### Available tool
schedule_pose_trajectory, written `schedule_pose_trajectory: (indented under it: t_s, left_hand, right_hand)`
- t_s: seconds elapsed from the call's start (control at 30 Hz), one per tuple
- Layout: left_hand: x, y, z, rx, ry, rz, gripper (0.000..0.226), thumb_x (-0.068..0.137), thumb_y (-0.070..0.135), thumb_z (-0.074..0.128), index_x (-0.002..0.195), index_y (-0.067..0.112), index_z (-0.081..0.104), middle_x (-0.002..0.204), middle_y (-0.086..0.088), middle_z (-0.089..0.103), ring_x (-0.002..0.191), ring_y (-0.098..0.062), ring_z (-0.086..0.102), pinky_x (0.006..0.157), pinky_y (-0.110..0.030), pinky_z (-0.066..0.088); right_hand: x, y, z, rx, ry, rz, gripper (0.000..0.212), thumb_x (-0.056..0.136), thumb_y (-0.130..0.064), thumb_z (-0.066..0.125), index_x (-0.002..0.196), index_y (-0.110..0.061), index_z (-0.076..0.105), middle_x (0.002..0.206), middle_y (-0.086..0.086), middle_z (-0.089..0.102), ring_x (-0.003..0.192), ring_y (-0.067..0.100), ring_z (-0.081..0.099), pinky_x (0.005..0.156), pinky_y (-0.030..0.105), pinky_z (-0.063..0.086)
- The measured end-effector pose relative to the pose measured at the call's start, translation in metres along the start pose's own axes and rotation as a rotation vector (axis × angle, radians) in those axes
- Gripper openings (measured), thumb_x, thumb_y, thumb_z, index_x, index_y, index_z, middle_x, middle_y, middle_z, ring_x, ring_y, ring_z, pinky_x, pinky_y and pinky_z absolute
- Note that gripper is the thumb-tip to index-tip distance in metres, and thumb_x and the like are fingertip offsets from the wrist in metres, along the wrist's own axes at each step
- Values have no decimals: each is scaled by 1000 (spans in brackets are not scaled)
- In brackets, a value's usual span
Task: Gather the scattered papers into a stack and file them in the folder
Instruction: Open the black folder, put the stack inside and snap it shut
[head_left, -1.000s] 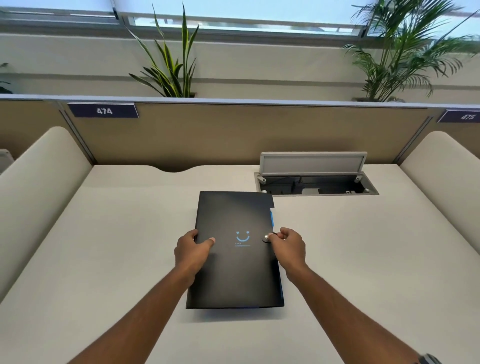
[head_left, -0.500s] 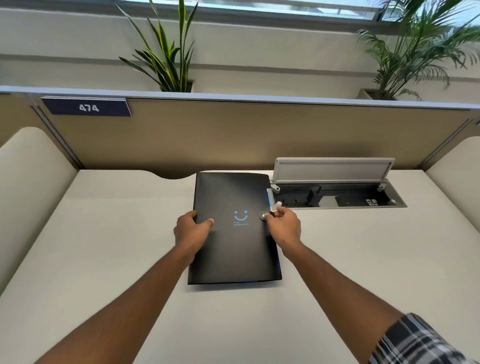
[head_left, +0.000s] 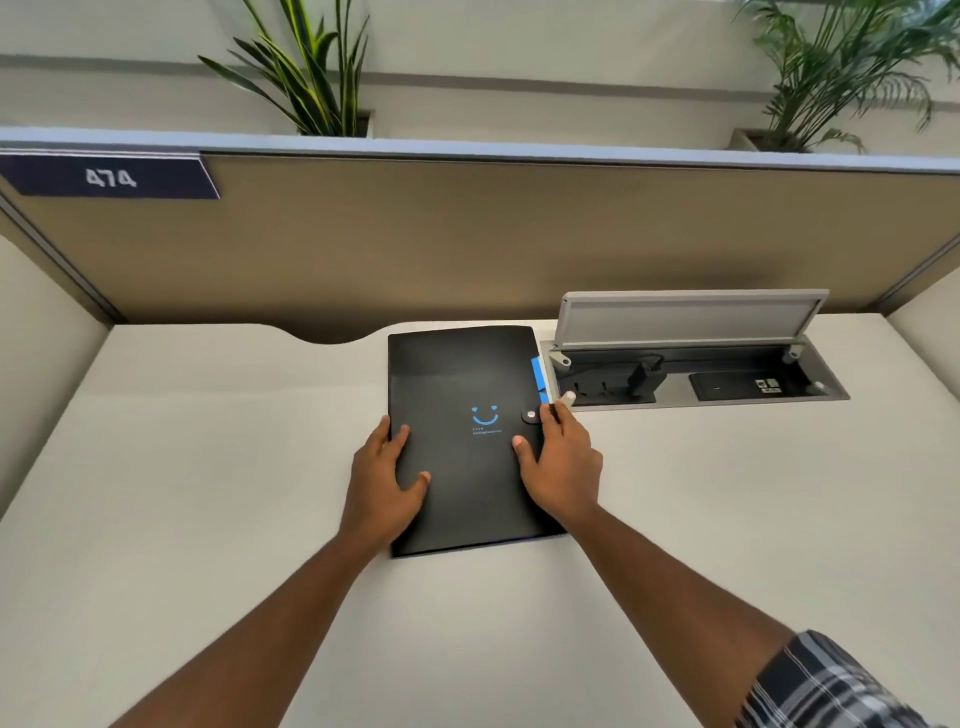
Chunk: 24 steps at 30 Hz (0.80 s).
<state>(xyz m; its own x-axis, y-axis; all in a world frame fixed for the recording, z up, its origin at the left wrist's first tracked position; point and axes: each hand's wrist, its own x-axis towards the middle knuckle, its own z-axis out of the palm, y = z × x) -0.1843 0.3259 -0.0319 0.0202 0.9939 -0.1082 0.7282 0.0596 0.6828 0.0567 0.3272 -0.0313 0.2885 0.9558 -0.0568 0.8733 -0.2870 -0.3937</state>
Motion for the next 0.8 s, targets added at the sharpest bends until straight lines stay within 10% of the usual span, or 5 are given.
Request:
schedule_pose_trajectory:
  t_s: [0.8]
  left_hand:
    - [22,-6,3,333,-47,-27,70,96,53,48,156,36,16,166,10,9,143,-27,21,107,-41,40]
  right_hand:
    - [16,2,14,-272,-69,-38,81,96,-72,31,162,-25,20,169,3,19,149,31,24,112,51,33]
